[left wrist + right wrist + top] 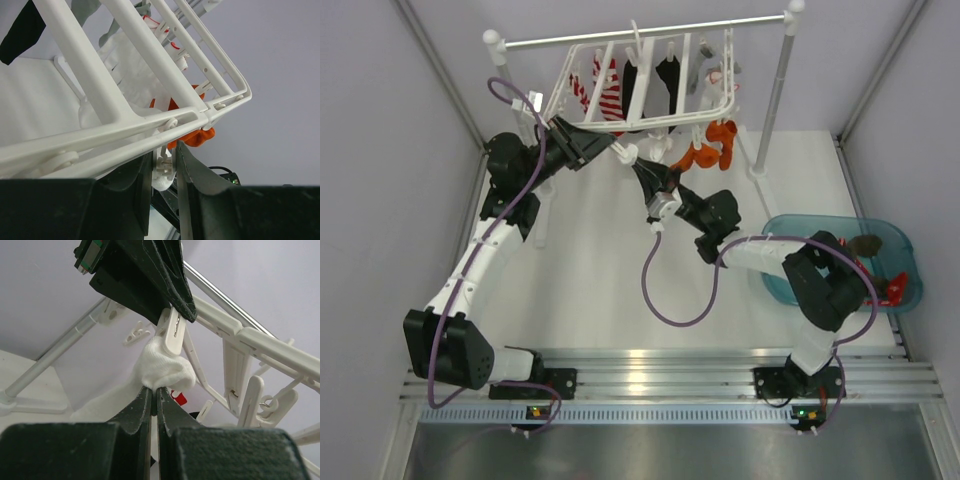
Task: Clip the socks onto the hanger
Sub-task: Clamp the sock onto the hanger.
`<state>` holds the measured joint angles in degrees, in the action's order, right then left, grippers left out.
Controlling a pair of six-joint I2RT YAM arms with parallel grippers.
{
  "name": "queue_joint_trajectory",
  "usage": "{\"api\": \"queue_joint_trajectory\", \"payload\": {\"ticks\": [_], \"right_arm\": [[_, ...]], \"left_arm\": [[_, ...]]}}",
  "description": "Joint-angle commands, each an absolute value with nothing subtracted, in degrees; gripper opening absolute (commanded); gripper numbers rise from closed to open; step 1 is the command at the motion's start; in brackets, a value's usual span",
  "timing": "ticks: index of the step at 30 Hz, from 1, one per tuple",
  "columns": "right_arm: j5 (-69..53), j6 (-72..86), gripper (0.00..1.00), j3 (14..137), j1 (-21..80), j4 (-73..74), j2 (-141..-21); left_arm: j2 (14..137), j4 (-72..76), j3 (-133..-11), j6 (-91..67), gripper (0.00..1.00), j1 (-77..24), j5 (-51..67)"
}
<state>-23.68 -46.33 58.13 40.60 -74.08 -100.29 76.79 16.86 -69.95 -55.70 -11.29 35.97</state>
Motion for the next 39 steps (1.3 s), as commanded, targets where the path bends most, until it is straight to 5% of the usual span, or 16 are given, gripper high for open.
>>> {"api": "queue_joint_trajectory", "payload": {"ticks": [1, 15, 19, 34, 39], "right_arm": [[-23.8, -45.2, 0.0, 61.1, 41.8, -89.4, -100.6], [-23.0, -45.4, 0.0, 63.1, 42.5, -89.2, -101.2], [-22.9, -45.4, 0.0, 63.3, 42.6, -88.8, -101.2], [-22.2, -46.3, 0.0, 58.9, 41.2, -87.3, -98.0], [-21.4, -46.4, 0.3, 56.5, 40.9, -85.4, -95.1]], "left_arm": [[76.3, 18.6, -69.1, -56.9, 0.0, -11.3, 39.2], [76.6, 17.6, -69.3, -56.5, 0.0, -11.3, 38.8], [76.1, 17.8, -69.2, -55.7, 0.26, -11.3, 38.9], [67.9, 11.3, -64.6, -44.3, 0.93, -10.3, 33.8], [61.2, 4.7, -62.1, -37.0, 0.98, -10.3, 29.4]]}}
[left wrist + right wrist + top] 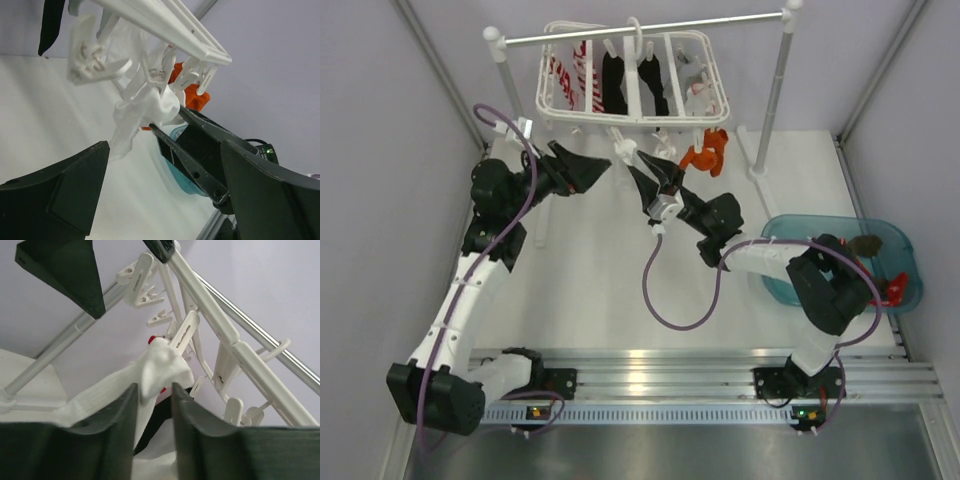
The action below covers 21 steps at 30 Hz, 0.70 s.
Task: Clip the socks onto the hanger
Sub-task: Clamp the sock onto the hanger, then reset both arms
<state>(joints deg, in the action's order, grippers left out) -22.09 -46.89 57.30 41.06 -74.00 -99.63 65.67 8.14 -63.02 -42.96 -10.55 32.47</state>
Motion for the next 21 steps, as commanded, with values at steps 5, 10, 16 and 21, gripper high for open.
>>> {"api": "queue_joint_trajectory", "payload": {"ticks": [5, 10, 16, 21], "right_arm": [[-19.3, -46.5, 0.53, 51.0, 40.9, -80.8, -87.8], [-17.9, -46.8, 0.7, 41.3, 40.8, -68.8, -75.3], [-8.0, -42.6, 0.98, 39.6, 41.0, -32.5, -55.7], [6.4, -33.5, 1.0, 44.3, 40.6, -4.6, -46.2]], "left_arm": [[57.5, -10.2, -63.0, -27.4, 0.98, -10.2, 25.0], [56.8, -23.8, -67.1, -21.6, 0.98, -10.2, 18.6], [51.8, -31.1, -65.3, -13.5, 0.98, -10.0, 21.9], [51.9, -40.6, -65.5, -9.5, 0.98, -10.0, 13.8]]}}
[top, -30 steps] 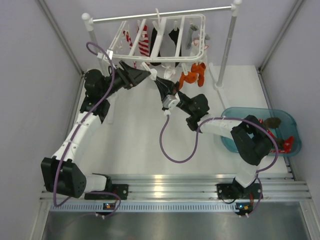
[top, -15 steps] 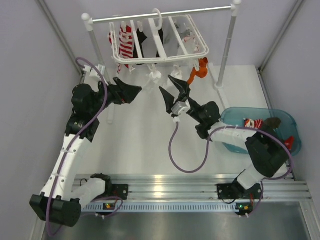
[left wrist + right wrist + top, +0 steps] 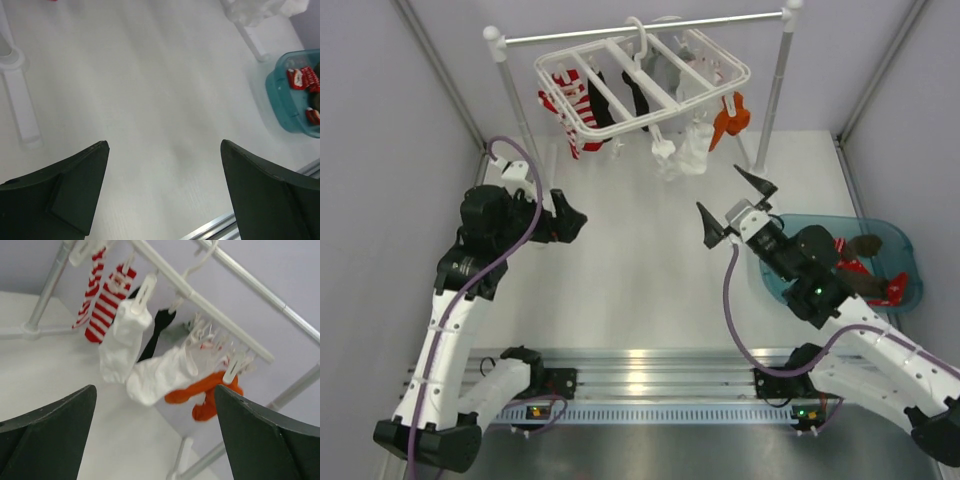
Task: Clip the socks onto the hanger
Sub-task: Reset both arms
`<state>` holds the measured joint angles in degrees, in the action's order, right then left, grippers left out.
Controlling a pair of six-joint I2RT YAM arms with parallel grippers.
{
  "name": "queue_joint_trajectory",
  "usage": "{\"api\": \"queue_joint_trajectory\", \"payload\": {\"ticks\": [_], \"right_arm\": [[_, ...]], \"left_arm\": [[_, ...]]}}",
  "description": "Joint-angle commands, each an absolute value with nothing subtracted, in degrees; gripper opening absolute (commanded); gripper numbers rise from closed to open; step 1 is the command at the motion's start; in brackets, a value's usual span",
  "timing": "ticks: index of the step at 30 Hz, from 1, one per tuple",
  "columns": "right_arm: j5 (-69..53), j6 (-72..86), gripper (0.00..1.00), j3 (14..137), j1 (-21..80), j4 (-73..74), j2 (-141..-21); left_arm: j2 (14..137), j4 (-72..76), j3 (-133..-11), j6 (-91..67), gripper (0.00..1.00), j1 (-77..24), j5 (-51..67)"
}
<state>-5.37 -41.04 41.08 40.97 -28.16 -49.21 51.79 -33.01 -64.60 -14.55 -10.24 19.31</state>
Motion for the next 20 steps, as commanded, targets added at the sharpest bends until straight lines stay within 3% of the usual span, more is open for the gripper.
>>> {"api": "queue_joint_trajectory", "payload": {"ticks": [1, 9, 20], "right_arm": [[8.3, -32.0, 1.0, 44.3, 40.3, 2.3, -45.1], [4.8, -13.2, 1.0, 37.9, 29.8, 18.3, -30.5], [0.3, -7.6, 1.0, 34.9, 20.4, 20.6, -22.5]], "left_arm": [[51.9, -41.2, -65.4, -8.8, 0.98, -10.1, 12.0], [48.3, -38.7, -54.2, -2.9, 0.98, -10.1, -1.8], [43.2, -38.8, -51.7, -5.3, 0.98, -9.3, -2.9]]}}
